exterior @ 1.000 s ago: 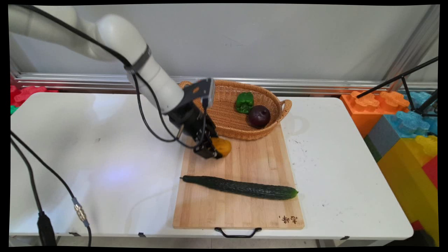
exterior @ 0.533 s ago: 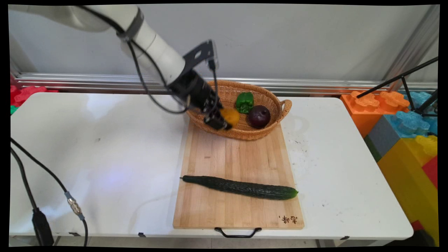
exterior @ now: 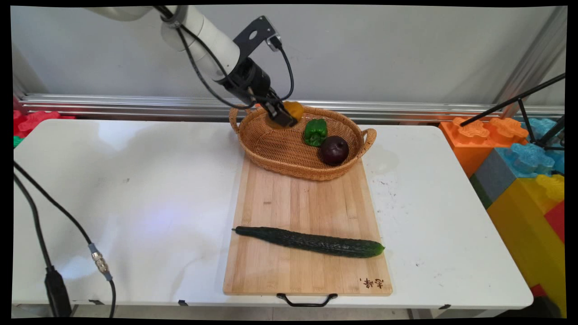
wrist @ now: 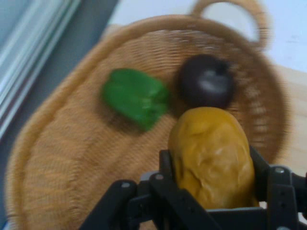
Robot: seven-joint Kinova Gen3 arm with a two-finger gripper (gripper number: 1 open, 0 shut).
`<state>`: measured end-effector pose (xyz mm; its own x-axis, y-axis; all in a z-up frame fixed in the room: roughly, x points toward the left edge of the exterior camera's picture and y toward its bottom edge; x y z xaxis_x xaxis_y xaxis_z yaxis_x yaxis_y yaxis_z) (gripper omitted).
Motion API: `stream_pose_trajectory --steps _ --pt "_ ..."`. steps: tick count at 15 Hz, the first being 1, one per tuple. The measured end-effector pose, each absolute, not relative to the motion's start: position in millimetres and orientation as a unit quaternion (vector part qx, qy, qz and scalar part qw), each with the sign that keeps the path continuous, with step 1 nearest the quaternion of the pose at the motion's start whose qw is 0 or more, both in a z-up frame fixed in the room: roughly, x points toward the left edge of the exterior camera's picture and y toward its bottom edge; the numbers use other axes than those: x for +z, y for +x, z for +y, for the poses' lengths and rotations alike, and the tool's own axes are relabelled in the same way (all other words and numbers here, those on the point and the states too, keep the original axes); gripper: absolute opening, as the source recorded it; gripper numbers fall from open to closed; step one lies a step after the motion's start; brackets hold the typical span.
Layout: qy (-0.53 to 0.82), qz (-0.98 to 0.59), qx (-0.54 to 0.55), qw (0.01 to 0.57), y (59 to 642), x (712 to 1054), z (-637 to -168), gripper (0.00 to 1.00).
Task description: Place the picked object in the vegetable basket
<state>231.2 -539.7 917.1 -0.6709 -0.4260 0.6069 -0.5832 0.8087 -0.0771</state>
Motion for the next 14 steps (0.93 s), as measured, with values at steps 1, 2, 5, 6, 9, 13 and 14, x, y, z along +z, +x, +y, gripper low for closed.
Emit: stream_pose_trajectory --steps 1,2,5,6,9,13,14 --pt "0.293 -0.900 0.141 0.290 234.5 910.6 -550.7 0.00" --pt "0.306 -0.896 0.147 0.286 238.0 902.2 -561.4 0.00" --pt "0.329 -0.889 0.155 0.277 242.8 878.2 -585.5 0.00" --pt "0.337 -0.887 0.157 0.273 245.3 866.4 -595.0 0.00" --pt "0.352 -0.885 0.158 0.262 250.2 834.5 -616.9 0.00" --pt "0.359 -0.884 0.151 0.257 251.1 799.8 -636.8 0.00" --pt "0.359 -0.885 0.149 0.256 250.8 794.9 -638.7 0.00"
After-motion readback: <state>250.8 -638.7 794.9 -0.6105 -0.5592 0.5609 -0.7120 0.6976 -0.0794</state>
